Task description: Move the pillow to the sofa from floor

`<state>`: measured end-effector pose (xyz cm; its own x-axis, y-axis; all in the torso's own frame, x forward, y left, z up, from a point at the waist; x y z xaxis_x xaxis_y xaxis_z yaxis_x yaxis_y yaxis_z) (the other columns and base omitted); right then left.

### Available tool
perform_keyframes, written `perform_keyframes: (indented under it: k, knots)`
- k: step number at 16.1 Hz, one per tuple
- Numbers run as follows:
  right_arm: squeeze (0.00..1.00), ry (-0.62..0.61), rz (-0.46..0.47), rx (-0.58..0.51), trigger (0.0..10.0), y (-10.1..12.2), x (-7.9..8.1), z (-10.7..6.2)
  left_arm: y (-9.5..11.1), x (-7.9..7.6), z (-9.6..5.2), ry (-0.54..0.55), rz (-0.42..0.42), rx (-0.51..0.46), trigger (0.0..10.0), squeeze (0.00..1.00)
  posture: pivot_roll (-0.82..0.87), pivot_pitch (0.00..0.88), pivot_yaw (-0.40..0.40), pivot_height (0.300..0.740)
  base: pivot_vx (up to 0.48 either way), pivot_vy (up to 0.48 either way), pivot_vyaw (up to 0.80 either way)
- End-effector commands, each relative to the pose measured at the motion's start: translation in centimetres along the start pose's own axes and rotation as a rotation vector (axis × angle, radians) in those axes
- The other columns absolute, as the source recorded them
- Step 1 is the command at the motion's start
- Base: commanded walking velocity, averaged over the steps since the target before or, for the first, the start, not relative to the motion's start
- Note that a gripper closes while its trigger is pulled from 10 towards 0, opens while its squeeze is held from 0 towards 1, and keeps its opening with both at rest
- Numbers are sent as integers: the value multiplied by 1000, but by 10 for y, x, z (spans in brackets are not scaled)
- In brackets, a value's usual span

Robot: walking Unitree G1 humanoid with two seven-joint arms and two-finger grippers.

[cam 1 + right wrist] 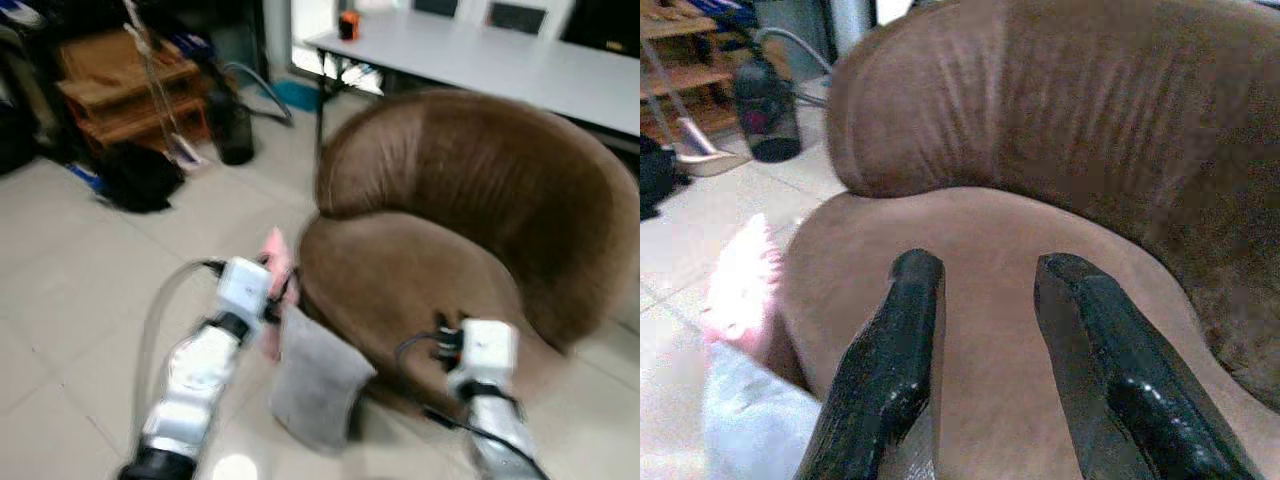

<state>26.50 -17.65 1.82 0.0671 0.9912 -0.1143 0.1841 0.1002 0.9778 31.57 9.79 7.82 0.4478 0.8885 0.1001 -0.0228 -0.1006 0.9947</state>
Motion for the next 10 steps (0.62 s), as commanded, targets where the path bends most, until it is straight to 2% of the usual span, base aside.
perform_keyframes:
  k: [1, 8, 10]
  knots:
    - [0, 3, 18, -16, 10000, 5, 4, 3, 1, 10, -2, 15, 18, 4, 10000, 0, 38, 13, -34, 740, 375, 0, 0]
    - [0, -4, 31, -48, 10000, 12, 0, 2, -2, 6, 0, -11, 16, 16, 10000, 0, 30, 12, -30, 740, 358, 0, 0]
    - [0, -4, 31, -50, 10000, 12, 0, 2, -3, 6, 0, -18, 15, 16, 10000, 0, 30, 12, -30, 740, 0, 0, 0]
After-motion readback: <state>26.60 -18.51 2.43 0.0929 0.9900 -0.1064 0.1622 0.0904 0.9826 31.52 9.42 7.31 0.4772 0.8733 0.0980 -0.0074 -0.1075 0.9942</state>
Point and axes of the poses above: a point about 5 cm out from each wrist's last joint towards the gripper, its own z axis pointing out of the wrist towards the gripper, its own y axis along the axis of the wrist's last joint, x = y × z, the point moved 5 cm from there along z, pointing out of the wrist towards the gripper, and after that the axes turned 4 degrees about -z, right-handed, at the moved point
